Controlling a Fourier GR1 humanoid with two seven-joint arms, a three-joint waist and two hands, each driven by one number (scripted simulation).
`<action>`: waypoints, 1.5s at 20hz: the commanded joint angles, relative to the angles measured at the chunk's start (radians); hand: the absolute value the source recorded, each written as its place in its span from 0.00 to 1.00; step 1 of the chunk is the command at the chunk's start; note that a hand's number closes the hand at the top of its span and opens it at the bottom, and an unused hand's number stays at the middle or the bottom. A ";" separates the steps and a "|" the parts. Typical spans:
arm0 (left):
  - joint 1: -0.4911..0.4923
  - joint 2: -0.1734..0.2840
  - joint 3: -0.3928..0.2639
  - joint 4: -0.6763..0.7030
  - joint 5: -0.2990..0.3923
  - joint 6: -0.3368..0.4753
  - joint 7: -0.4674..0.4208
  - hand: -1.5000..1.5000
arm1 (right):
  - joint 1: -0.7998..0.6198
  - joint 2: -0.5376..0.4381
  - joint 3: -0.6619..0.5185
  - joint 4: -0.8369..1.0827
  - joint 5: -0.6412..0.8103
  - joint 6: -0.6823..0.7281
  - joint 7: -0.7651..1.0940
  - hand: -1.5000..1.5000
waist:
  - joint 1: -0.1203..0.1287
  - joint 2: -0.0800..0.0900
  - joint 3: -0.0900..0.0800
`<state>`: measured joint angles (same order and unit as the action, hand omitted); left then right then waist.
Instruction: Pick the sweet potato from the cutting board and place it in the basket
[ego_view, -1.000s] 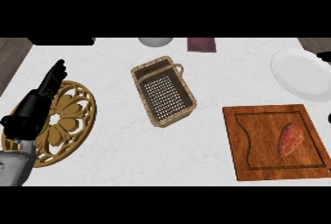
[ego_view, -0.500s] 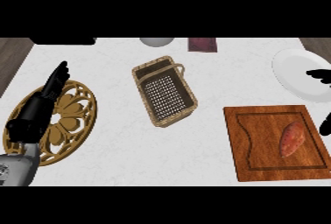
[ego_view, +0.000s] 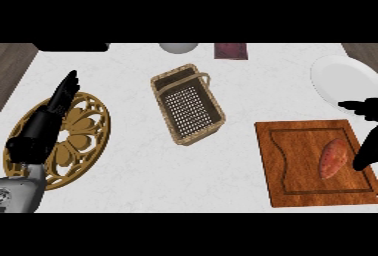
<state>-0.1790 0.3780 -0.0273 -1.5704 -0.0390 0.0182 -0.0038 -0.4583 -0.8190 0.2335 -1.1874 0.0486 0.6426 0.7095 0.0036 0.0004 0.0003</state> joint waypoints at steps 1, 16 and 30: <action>0.017 -0.017 0.034 0.076 -0.003 -0.034 -0.093 0.50 | 0.024 0.053 -0.019 0.031 0.088 0.001 -0.050 0.00 | -0.001 0.001 0.000; -0.040 -0.052 0.081 -0.021 -0.055 -0.088 0.062 0.50 | 0.108 0.165 -0.136 0.028 0.321 -0.051 -0.170 0.00 | -0.002 0.000 0.000; -0.043 -0.108 0.115 0.054 -0.107 -0.112 -0.021 0.50 | 0.205 0.265 -0.221 -0.032 0.418 -0.027 -0.173 0.00 | -0.006 -0.001 0.000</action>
<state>-0.2038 0.2872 0.0816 -1.5614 -0.1333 -0.0865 -0.0039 -0.2942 -0.5628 0.0455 -1.1689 0.4622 0.5813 0.5235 0.0005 0.0000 0.0001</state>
